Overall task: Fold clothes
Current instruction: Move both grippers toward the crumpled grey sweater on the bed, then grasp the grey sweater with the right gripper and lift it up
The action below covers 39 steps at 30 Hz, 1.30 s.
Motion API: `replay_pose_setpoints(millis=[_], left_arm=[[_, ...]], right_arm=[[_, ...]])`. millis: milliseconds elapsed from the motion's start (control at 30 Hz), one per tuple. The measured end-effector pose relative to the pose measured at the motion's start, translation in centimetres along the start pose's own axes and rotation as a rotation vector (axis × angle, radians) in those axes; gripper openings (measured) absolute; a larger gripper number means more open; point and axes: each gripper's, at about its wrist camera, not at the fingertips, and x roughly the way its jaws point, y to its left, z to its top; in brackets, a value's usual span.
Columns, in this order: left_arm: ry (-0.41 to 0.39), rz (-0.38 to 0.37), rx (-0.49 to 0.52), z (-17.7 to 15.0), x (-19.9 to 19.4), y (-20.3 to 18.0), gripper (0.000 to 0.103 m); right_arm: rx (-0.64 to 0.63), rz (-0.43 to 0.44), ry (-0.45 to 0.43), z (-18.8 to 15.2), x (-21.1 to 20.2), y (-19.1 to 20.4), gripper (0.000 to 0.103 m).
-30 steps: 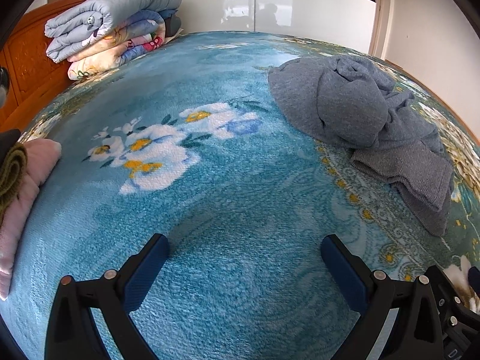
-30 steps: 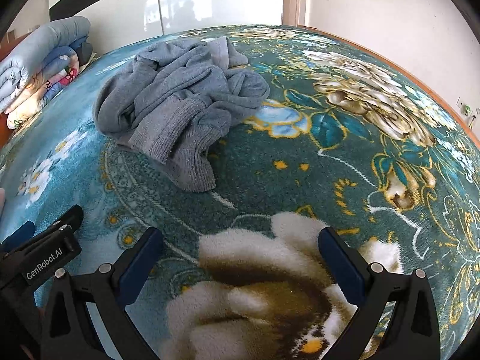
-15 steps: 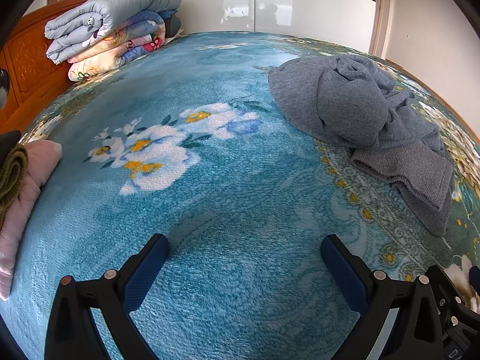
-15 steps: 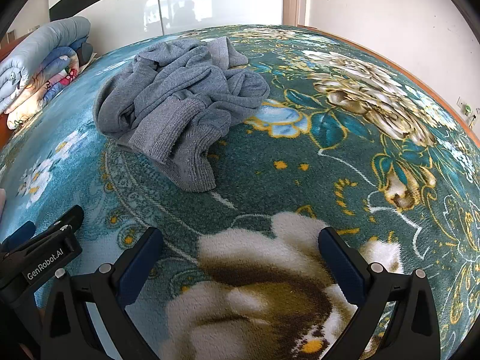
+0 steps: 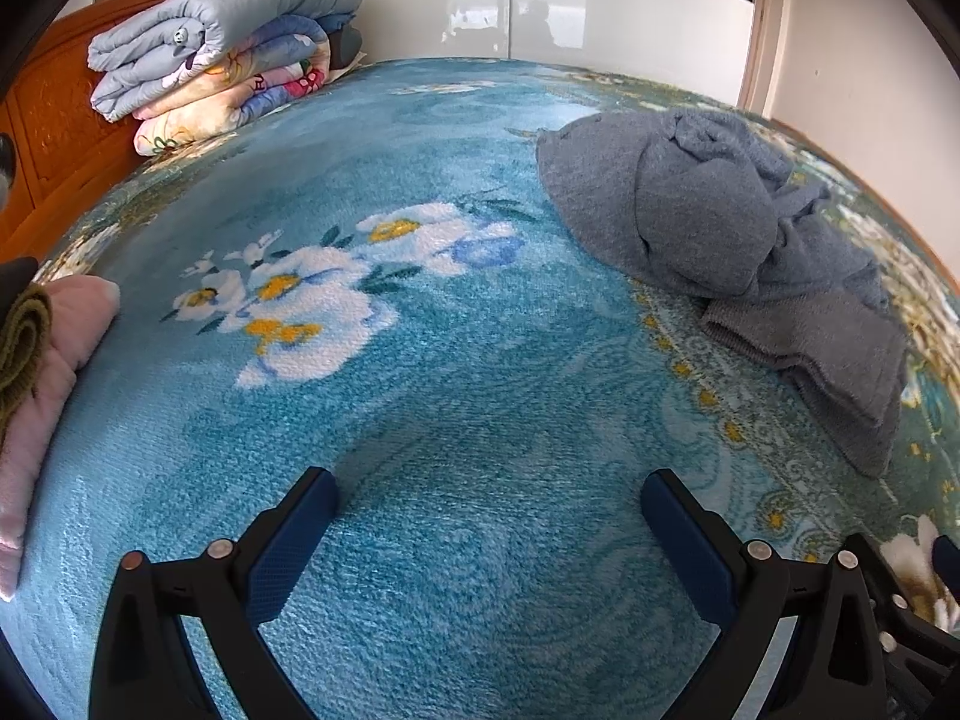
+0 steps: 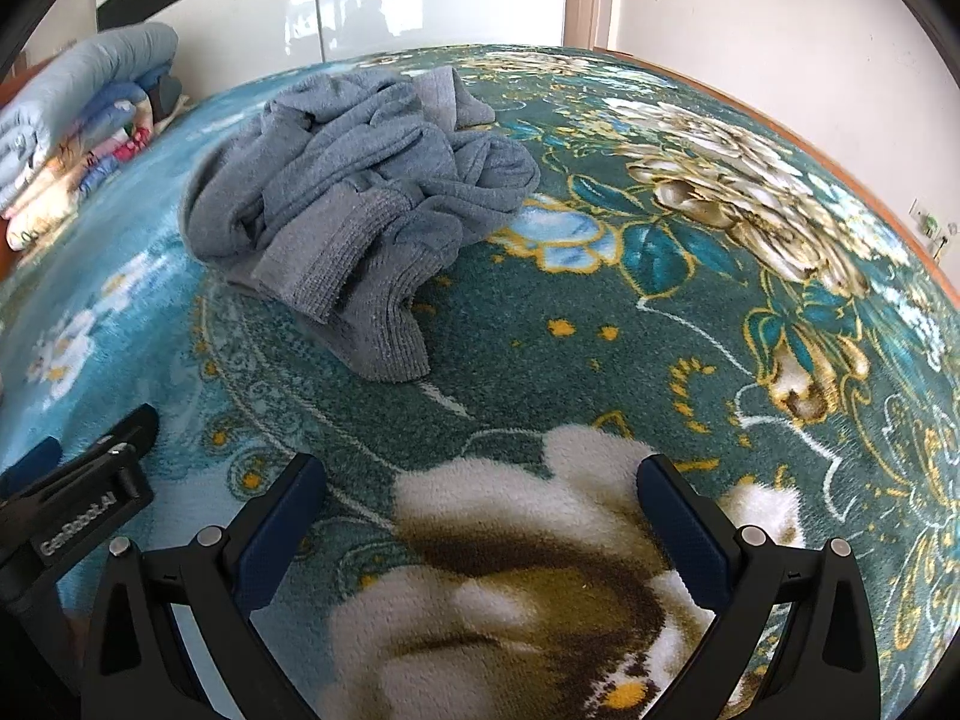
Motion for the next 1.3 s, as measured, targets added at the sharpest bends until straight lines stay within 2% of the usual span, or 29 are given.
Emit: replay_pose_setpoints(millis=[67, 100, 167, 200, 267, 333, 400, 467, 500, 533, 600, 700, 833, 967, 1133, 1200, 1300], left_arm=[[-0.043, -0.061, -0.022, -0.1, -1.3, 0.7, 0.103], [-0.094, -0.099, -0.039, -0.2, -2.5, 1.1, 0.103], [-0.202, -0.153, -0.035, -0.2, -5.3, 1.6, 0.103], [-0.26, -0.168, -0.021, -0.4, -6.6, 1.7, 0.103], [-0.369, -0.196, -0.007, -0.8, -9.0, 2.3, 0.103], [-0.402, -0.234, -0.019, -0.9, -10.1, 3.4, 0.103], [-0.39, -0.26, -0.054, -0.5, -10.5, 5.0, 0.103], [-0.322, -0.288, -0.097, 0.2, -9.7, 6.2, 0.103], [-0.301, -0.298, -0.109, 0.3, -9.3, 6.6, 0.103], [-0.289, -0.302, -0.113, 0.4, -9.1, 6.7, 0.103], [-0.269, -0.302, -0.113, 0.4, -8.7, 6.8, 0.103], [-0.259, -0.294, -0.093, 0.3, -8.3, 6.5, 0.103], [-0.227, -0.323, -0.101, 0.3, -7.8, 6.5, 0.103], [-0.265, -0.311, -0.099, 0.2, -8.8, 6.6, 0.103], [-0.259, -0.322, -0.034, -0.9, -10.1, 5.9, 0.103], [-0.227, -0.329, -0.006, -2.2, -10.9, 5.8, 0.103], [-0.169, -0.383, 0.011, -4.3, -12.3, 6.2, 0.103]], right_arm=[[0.033, 0.072, -0.022, 0.5, -0.5, -0.7, 0.103], [0.05, 0.107, -0.034, 0.7, -0.8, -1.0, 0.103], [0.101, 0.197, -0.11, 1.9, -2.0, -1.9, 0.103], [0.101, 0.185, -0.155, 3.0, -2.5, -2.0, 0.103], [0.077, 0.165, -0.19, 5.8, -2.5, -1.3, 0.103], [0.01, 0.178, -0.185, 8.8, -1.8, 0.4, 0.103], [-0.047, 0.132, -0.143, 11.1, -0.4, 2.1, 0.103], [-0.068, 0.105, -0.073, 12.6, 1.3, 3.3, 0.099], [-0.056, 0.107, -0.022, 12.9, 2.4, 3.4, 0.083], [-0.034, 0.113, 0.018, 13.0, 3.3, 3.5, 0.054], [0.04, 0.144, 0.078, 13.1, 4.6, 3.2, 0.026], [0.116, 0.18, 0.009, 13.2, 2.3, 2.3, 0.009], [0.077, 0.202, -0.156, 13.9, -4.3, 1.7, 0.007], [0.054, 0.242, -0.274, 13.5, -12.8, -0.2, 0.007], [0.042, 0.256, -0.358, 8.7, -21.7, -4.2, 0.007], [0.083, 0.246, -0.358, 5.6, -22.6, -6.6, 0.007], [0.146, 0.228, -0.357, 0.9, -23.7, -10.2, 0.007]])
